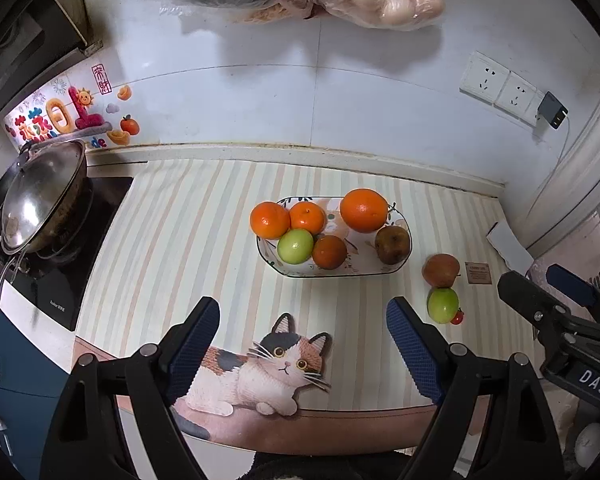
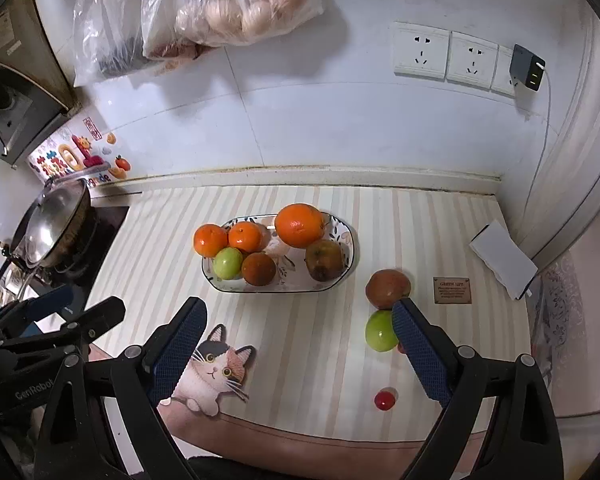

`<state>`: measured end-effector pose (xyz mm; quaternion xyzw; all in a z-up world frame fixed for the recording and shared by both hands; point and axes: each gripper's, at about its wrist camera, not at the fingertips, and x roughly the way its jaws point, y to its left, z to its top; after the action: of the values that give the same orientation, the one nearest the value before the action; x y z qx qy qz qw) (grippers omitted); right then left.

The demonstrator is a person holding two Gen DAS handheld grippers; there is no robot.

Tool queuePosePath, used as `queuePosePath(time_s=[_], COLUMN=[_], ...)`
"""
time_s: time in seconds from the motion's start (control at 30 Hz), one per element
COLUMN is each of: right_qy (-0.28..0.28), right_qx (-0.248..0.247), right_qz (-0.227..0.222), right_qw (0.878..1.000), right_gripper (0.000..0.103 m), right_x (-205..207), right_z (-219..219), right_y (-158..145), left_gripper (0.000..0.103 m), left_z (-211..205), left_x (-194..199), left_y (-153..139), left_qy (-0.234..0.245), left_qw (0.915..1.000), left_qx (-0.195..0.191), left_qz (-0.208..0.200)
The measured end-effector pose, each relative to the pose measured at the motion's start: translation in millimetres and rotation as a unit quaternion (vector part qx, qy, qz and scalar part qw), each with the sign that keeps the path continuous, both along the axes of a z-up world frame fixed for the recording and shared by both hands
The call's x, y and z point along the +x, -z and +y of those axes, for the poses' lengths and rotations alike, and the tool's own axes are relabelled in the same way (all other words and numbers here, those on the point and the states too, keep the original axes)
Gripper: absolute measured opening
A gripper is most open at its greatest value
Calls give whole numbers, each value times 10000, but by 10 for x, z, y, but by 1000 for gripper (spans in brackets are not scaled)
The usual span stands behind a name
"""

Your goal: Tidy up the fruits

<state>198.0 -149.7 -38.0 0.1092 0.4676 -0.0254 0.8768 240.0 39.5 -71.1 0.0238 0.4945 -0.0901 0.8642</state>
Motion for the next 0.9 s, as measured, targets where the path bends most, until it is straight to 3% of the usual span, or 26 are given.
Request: queuePosePath(time_s=[0.2,0.4,0.63,0.77,0.83,0.9], right_qy=[-16,316,961,1114,1240,1313], right_qx=[142,370,538,1150,1480,1368], right_qz=[-29,174,726,1146,1211,1189], right_qw=[9999,9987,9913,9804,9737,9746], right_gripper=[96,96,96,75,74,71], right_x=[-7,60,155,237,278,298], right_z=[-35,-419,-1164,-1482,-1642,-1732], right_y=[6,210,873,1406,1597,1676], left_gripper=[85,86,86,85,85,85], left_z=[-33,-204,-688,-1087,-1321,-1519], left_x=[27,159,411,541,609,664], left_y=[53,199,689,1054,1259,1429], left_qy=[-23,73,317,505,626,749], left_qw=[9999,9995,9960,9917,9880,9834], left_qx=[-25,5,240,429,359,221], left_qz=[119,302,794,1104,1365,1637])
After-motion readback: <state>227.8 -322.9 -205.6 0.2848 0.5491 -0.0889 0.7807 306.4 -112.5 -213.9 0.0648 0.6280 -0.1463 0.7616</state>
